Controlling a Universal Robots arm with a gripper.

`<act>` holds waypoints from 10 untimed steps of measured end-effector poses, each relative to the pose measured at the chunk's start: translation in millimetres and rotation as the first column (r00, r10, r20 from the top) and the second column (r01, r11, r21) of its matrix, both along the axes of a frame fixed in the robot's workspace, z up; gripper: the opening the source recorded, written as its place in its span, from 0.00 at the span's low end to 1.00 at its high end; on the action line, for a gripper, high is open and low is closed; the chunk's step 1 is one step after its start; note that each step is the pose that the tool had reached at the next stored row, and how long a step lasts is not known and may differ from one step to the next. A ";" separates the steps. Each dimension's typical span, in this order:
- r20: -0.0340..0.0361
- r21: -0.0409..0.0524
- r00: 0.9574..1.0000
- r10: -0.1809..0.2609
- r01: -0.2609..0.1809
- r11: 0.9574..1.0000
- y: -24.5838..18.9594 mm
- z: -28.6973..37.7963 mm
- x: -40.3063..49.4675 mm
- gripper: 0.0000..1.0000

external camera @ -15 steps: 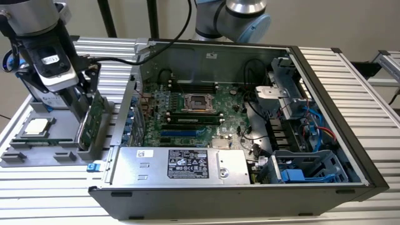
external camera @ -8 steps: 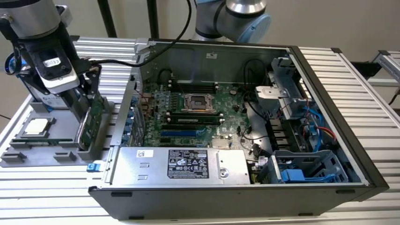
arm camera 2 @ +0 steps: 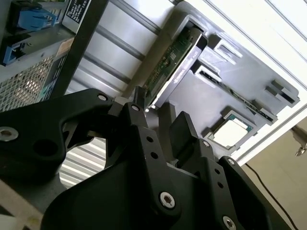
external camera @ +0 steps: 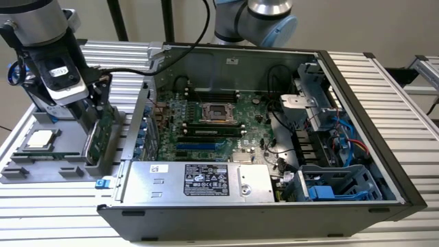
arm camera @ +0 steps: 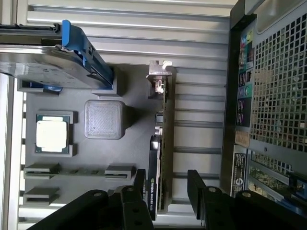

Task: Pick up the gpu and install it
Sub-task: 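Pick up the gpu and move the gpu toward the slot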

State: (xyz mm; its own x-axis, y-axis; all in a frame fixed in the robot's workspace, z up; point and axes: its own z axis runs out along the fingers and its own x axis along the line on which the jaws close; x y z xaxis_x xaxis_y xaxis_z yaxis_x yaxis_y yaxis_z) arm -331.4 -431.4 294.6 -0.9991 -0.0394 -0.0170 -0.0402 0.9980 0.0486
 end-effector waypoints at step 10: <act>0.000 0.000 1.000 0.000 0.000 1.000 0.0 -5.9 0.0 1.00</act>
